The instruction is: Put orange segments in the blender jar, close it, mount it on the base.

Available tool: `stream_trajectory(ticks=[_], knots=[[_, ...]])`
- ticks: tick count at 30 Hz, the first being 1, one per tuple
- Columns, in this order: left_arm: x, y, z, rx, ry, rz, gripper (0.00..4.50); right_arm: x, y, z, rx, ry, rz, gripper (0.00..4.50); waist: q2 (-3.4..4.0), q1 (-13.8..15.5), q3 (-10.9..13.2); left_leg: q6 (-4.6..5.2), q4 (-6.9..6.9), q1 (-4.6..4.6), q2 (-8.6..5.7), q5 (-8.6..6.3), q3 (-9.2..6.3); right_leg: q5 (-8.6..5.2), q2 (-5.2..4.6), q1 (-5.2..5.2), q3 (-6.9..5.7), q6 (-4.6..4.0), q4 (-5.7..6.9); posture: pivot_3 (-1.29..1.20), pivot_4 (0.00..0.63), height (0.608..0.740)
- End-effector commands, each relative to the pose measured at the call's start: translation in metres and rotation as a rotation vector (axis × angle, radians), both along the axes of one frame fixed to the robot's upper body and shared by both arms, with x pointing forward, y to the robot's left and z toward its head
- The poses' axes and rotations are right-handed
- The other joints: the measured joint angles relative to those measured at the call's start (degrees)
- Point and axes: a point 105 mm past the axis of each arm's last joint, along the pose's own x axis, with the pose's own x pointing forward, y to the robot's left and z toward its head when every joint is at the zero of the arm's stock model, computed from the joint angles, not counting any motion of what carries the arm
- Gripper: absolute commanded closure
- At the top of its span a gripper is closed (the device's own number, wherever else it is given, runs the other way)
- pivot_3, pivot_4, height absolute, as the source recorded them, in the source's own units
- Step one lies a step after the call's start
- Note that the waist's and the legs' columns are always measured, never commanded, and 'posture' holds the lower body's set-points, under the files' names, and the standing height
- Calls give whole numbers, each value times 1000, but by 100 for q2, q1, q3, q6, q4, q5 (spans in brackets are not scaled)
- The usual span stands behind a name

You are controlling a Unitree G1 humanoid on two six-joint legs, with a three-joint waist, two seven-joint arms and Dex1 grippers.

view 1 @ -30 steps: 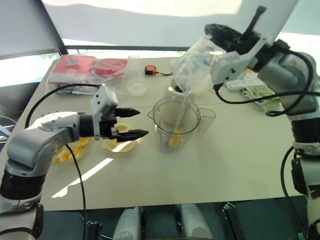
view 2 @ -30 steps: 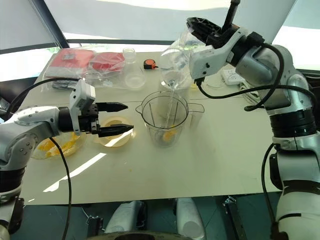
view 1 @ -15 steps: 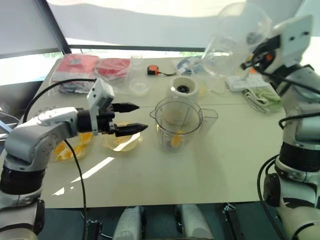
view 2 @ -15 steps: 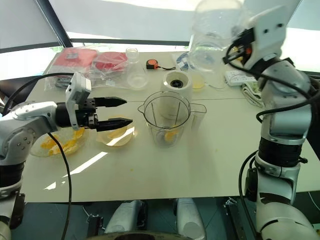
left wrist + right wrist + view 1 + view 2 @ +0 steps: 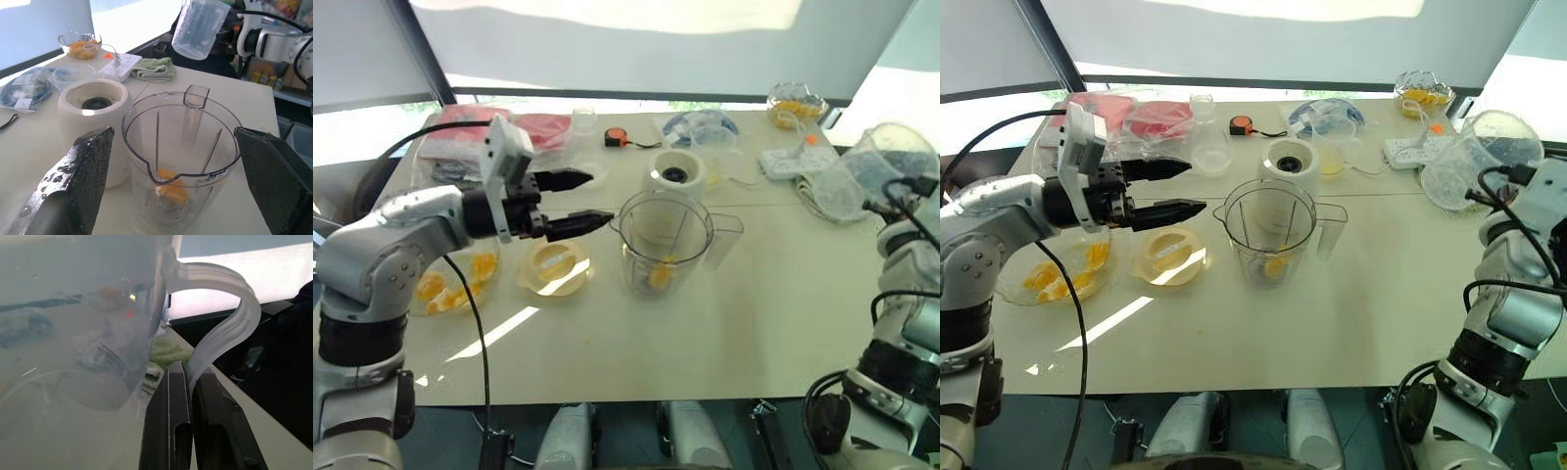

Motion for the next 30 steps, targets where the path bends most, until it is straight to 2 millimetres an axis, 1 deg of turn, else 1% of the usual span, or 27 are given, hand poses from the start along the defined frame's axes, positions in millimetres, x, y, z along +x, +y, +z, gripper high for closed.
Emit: stream_trajectory(ticks=[1, 3, 5, 7, 11, 14, 19, 22, 24, 26, 27, 28, 30], knots=[[-11, -1, 13, -23, -50, -11, 422, 2, -6, -12, 15, -33, -42, 4441, -1, -57, 0, 0, 0, 2, 1, 0, 0, 0, 1, 0, 1, 0, 1, 0, 150, 740], [-11, 0, 12, -37, -43, 0, 422, 6, -12, -33, 103, -42, -98, 4441, -2, -102, 0, 0, 0, 11, 2, 0, -1, 0, 4, 9, 1, 0, 1, 0, 150, 740], [-11, -1, 12, -46, -38, 7, 422, 9, -14, -45, 152, -47, -140, 4441, 0, -111, 1, 0, -1, 28, 2, 0, 1, -1, 5, 22, 5, -1, 1, 0, 150, 740], [-12, -1, 10, -50, -30, 10, 422, 14, -13, -56, 144, -29, -162, 4441, 4, -116, 3, 0, -2, 29, 2, 0, 1, -4, 7, 22, 6, -7, 2, 0, 150, 740], [-12, -1, 7, -52, -19, 24, 422, 21, -7, -64, 60, 3, -185, 4441, 6, -119, 4, 0, -3, 28, 2, 0, 3, -7, 7, 22, 9, -11, 1, 0, 150, 740], [-12, -1, 5, -51, -15, 31, 422, 24, -7, -70, 30, 23, -208, 4441, 6, -116, 4, 0, -3, 27, 2, 0, 4, -7, 6, 22, 9, -12, 0, 0, 150, 740], [-11, -2, 3, -50, -9, 39, 422, 30, -6, -90, 52, 75, -232, 4441, 5, -108, 4, 0, -3, 27, 1, 0, 4, -9, 6, 22, 10, -14, -1, 0, 150, 740], [-10, -3, 2, -58, -3, 38, 422, 31, -6, -98, 49, 102, -244, 4441, 5, -111, 4, 0, -3, 27, 1, 0, 4, -9, 6, 22, 11, -15, -3, 0, 150, 740], [-10, -4, 3, -63, -2, 36, 422, 31, -5, -102, 49, 111, -247, 3883, 5, -113, 4, 0, -4, 27, 1, 0, 4, -9, 6, 22, 11, -14, -3, 0, 150, 740], [-10, -5, 3, -65, -2, 35, 422, 30, -5, -105, 46, 118, -252, 3218, 5, -114, 4, 0, -4, 27, 1, 0, 4, -9, 6, 22, 11, -15, -3, 0, 150, 740], [-10, -5, 3, -66, -1, 35, 422, 29, -4, -106, 46, 122, -253, 2738, 5, -114, 4, 0, -4, 27, 1, 0, 4, -9, 7, 22, 11, -15, -3, 0, 150, 740], [-10, -5, 3, -67, -1, 34, 422, 29, -4, -108, 43, 126, -254, 2069, 5, -115, 4, 0, -4, 27, 1, 0, 4, -9, 7, 23, 11, -15, -3, 0, 150, 740], [-10, -5, 3, -69, 1, 31, 422, 29, -3, -108, 40, 129, -253, 1049, 5, -121, 4, 0, -4, 27, 1, 0, 4, -9, 7, 22, 11, -15, -3, 0, 150, 740]])
